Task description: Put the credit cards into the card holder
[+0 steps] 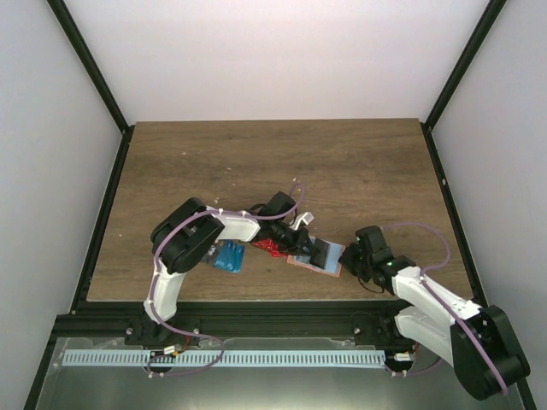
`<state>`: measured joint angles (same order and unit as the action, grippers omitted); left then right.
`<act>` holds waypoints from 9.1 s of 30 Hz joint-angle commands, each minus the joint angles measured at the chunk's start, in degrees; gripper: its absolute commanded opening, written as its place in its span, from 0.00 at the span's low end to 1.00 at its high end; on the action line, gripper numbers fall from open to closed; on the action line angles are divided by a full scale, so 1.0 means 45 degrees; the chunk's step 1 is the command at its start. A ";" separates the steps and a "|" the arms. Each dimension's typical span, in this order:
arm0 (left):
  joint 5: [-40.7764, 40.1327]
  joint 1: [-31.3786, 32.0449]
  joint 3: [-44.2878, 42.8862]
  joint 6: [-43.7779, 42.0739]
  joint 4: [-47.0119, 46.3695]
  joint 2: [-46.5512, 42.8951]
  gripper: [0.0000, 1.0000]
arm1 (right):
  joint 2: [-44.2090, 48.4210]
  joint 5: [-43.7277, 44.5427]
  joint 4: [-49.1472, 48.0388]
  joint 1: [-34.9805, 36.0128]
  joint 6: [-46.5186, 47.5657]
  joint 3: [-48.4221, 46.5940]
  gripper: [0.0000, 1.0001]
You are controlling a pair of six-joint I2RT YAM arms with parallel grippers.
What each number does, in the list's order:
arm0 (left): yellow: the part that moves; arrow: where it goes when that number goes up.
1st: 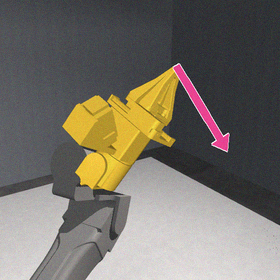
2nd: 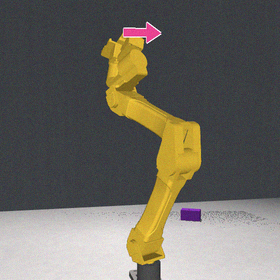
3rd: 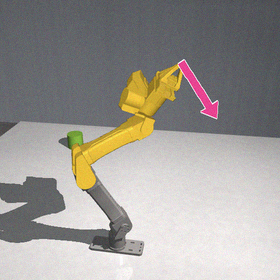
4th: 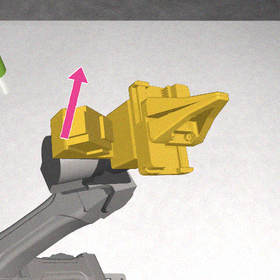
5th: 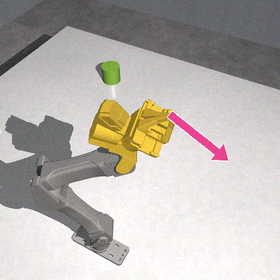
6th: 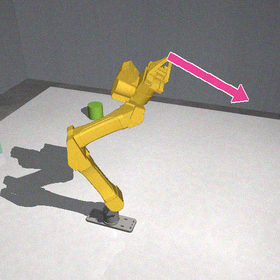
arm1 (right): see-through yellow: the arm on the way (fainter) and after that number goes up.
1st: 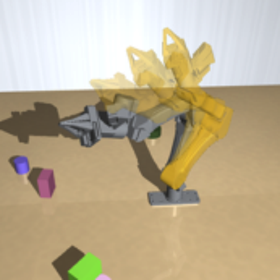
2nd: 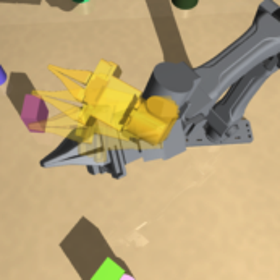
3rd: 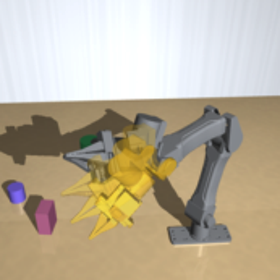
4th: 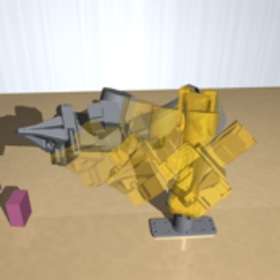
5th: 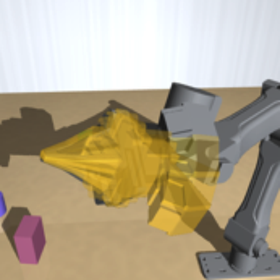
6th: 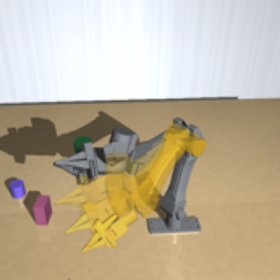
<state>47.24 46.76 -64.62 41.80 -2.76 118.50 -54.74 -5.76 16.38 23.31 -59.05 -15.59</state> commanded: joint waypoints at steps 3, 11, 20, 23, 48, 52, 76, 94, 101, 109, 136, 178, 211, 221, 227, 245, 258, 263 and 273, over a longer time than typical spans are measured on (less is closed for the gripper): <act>-0.0235 0.0089 -0.0228 0.0000 0.0302 0.0473 0.04 | -0.0121 -0.0573 0.0262 0.0015 -0.0014 0.0321 0.01; -0.0249 0.0115 -0.0247 0.0098 0.0146 0.0622 0.04 | -0.0160 -0.0651 0.0157 0.0018 -0.0003 0.0360 0.01; -0.0258 0.0261 -0.0506 0.0163 0.0168 0.0885 0.04 | -0.0381 -0.0763 -0.0014 0.0010 0.0148 0.0338 0.01; -0.0282 0.0331 -0.0595 0.0202 0.0185 0.0953 0.04 | -0.0432 -0.0824 -0.0048 0.0019 0.0158 0.0341 0.01; -0.0566 0.0562 -0.1065 0.0271 0.0370 0.1244 0.04 | -0.0618 -0.0808 -0.0192 0.0018 0.0168 0.0126 0.01; -0.0646 0.0638 -0.1038 0.0431 0.0232 0.1291 0.04 | -0.0667 -0.0823 -0.0213 0.0026 0.0172 0.0102 0.01; -0.2881 0.0799 -0.0920 -0.1770 0.3020 -0.1076 0.50 | 0.0611 0.0373 0.1135 0.0031 -0.0187 -0.0099 0.03; -0.3492 0.0815 -0.0605 -0.4190 0.3133 -0.2280 0.29 | 0.2908 -0.0617 0.1379 0.0015 0.1639 -0.1042 0.42; -0.2921 0.0929 -0.0773 -0.4308 0.2708 -0.1612 0.12 | 0.2548 -0.1749 0.0083 0.0016 0.1492 -0.0583 0.45; -0.2689 0.1174 -0.1255 -0.4528 0.3022 -0.0798 0.08 | 0.1615 -0.1475 -0.0141 0.0016 0.1551 -0.0635 0.49; -0.3741 0.1522 -0.1835 -0.4778 0.3998 0.0622 0.04 | 0.0952 -0.1991 -0.1097 0.0026 0.1459 0.0142 0.51; -0.3591 0.1536 -0.1892 -0.4462 0.3726 0.0563 0.04 | 0.0744 -0.3545 -0.2820 0.0025 0.1024 0.1179 0.47; -0.3996 0.0709 -0.0827 -0.3909 0.3862 -0.2448 0.11 | 0.1125 -0.1144 0.1589 0.0024 0.1361 -0.0228 0.01; -0.4743 -0.1189 0.1527 -0.4250 0.3920 -0.4837 0.12 | 0.1007 -0.1298 0.1960 0.0025 0.1812 -0.0771 0.21; -0.4649 -0.1930 0.2596 -0.4236 0.3603 -0.5850 0.13 | 0.0688 -0.1950 0.1187 0.0015 0.2074 -0.1147 0.39; -0.6517 -0.3013 0.5035 -0.4036 0.3928 -0.9858 0.33 | -0.6178 -0.4454 -0.0382 0.2499 0.3808 -0.9224 0.58; -0.6772 -0.4568 0.5285 -0.4017 0.3064 -0.7994 0.59 | -0.7596 -0.4325 -0.2867 0.3721 0.3024 -0.8305 0.53; -0.6899 -0.4575 0.4424 -0.4177 0.3595 -0.6597 0.66 | -0.7744 -0.3862 -0.2769 0.3726 0.3182 -0.8071 0.53; -0.8050 -0.4180 0.3338 -0.3910 0.4455 -0.5681 0.81 | -0.6813 -0.2367 -0.2059 0.3679 0.3703 -0.7257 0.54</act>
<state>13.78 26.79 -47.83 23.75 15.33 91.83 -88.03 -20.18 5.63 39.83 -44.25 -48.86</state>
